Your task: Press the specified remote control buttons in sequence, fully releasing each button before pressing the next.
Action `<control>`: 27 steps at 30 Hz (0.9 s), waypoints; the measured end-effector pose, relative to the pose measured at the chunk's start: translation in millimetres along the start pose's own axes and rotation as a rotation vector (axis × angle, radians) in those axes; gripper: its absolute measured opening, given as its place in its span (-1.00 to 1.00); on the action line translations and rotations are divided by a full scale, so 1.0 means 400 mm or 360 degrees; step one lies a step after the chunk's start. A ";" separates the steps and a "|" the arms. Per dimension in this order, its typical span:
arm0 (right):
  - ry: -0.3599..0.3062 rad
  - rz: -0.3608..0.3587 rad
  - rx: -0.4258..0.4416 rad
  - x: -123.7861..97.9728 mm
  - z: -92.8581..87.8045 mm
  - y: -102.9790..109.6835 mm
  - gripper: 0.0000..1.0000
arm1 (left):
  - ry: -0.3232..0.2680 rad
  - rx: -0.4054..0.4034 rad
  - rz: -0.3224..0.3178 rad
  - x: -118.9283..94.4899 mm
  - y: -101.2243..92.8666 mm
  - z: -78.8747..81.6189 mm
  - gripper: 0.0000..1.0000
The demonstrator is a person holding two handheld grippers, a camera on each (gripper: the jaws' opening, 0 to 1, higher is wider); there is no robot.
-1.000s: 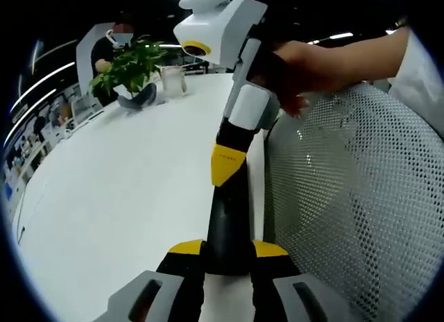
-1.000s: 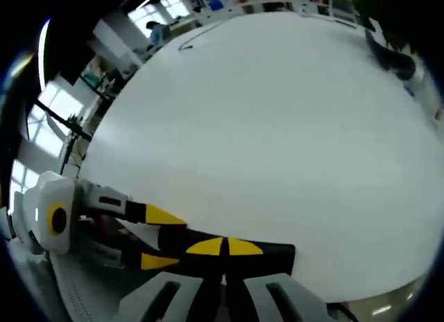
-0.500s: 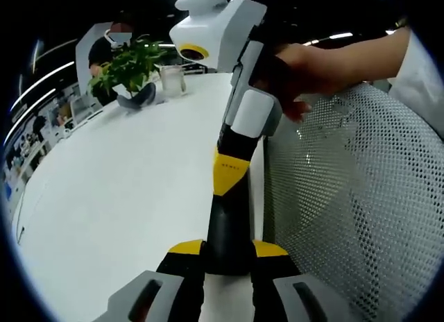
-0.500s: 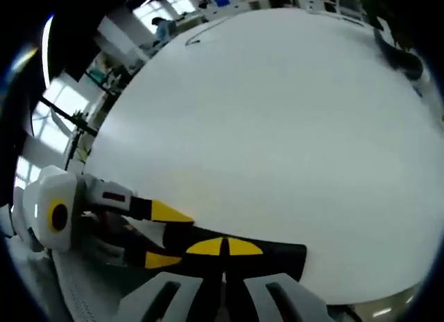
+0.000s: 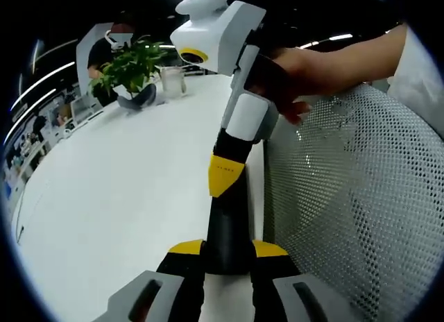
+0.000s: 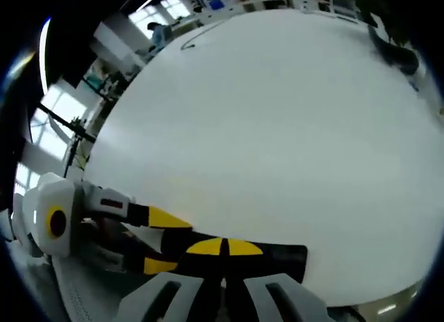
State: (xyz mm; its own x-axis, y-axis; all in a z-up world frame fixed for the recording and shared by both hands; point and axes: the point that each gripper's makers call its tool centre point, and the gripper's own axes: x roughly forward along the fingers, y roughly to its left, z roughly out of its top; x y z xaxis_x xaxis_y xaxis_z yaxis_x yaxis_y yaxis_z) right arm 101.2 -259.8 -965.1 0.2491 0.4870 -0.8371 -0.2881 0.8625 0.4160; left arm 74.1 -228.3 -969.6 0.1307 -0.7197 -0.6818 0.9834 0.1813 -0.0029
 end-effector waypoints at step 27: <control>0.0132 0.0030 0.0160 -0.019 -0.029 0.010 -1.00 | -0.0013 -0.0010 0.0006 -0.001 0.000 0.001 -0.51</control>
State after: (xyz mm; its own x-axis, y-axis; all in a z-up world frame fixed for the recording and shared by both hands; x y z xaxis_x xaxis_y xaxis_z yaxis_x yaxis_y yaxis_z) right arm 87.6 -261.9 -961.0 0.1658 0.4936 -0.8537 -0.1966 0.8649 0.4619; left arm 74.2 -228.1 -969.1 0.1351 -0.7243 -0.6761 0.9822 0.1879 -0.0051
